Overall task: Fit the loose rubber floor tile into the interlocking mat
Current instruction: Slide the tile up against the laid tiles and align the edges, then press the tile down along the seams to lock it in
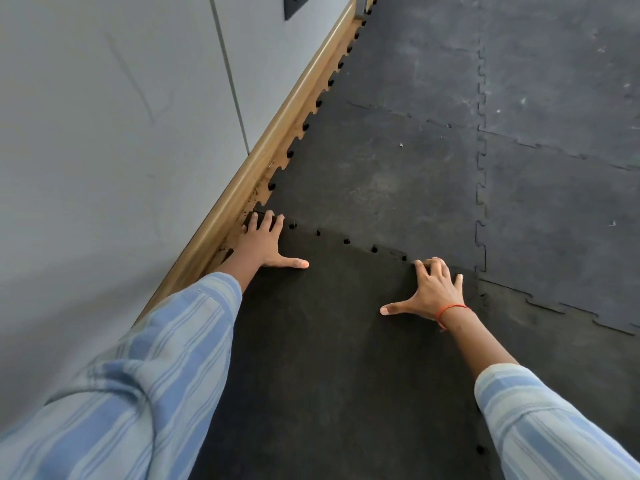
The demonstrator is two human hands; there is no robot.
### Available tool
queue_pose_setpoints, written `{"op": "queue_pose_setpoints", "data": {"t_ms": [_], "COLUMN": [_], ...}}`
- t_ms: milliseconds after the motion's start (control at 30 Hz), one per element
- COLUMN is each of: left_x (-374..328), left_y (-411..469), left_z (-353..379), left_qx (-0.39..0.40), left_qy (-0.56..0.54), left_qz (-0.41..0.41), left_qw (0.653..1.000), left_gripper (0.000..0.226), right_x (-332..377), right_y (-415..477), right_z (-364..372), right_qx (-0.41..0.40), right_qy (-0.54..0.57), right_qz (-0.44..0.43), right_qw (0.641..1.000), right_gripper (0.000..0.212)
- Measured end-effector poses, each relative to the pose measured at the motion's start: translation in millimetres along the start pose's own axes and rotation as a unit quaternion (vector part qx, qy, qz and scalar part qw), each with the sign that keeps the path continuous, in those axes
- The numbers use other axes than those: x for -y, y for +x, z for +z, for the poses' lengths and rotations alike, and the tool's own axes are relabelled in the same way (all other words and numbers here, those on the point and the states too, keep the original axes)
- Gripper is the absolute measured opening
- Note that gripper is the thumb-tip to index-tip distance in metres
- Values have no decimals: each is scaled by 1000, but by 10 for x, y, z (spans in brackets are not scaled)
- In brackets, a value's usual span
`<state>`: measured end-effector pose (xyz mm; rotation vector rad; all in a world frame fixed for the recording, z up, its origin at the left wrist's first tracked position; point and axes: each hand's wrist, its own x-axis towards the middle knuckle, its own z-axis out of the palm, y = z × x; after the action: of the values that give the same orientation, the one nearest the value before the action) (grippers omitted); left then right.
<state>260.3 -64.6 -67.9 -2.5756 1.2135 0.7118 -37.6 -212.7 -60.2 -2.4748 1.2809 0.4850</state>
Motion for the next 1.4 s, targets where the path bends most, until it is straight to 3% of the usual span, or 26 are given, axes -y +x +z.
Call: {"op": "queue_pose_setpoints", "data": {"t_ms": [367, 633, 867, 1067, 1400], "left_x": [-137, -194, -248, -726, -909], "left_y": [-52, -43, -49, -181, -171], "left_z": [197, 237, 110, 189, 186], "left_qx": [1, 4, 48, 6, 40], "left_qy": [-7, -25, -22, 2, 44], "left_qz": [60, 55, 37, 168, 118], "left_qw": [998, 998, 998, 986, 991], "left_gripper": [112, 116, 116, 104, 110], "right_x": [19, 102, 180, 159, 216], "right_y": [-127, -259, -224, -103, -105], "right_z": [68, 179, 140, 68, 52], "right_qx": [9, -53, -16, 20, 43], "right_qy": [23, 17, -2, 9, -7], "right_qz": [9, -12, -22, -1, 6], "right_qw": [1000, 998, 1000, 1000, 999], "right_gripper": [135, 118, 111, 128, 123]}}
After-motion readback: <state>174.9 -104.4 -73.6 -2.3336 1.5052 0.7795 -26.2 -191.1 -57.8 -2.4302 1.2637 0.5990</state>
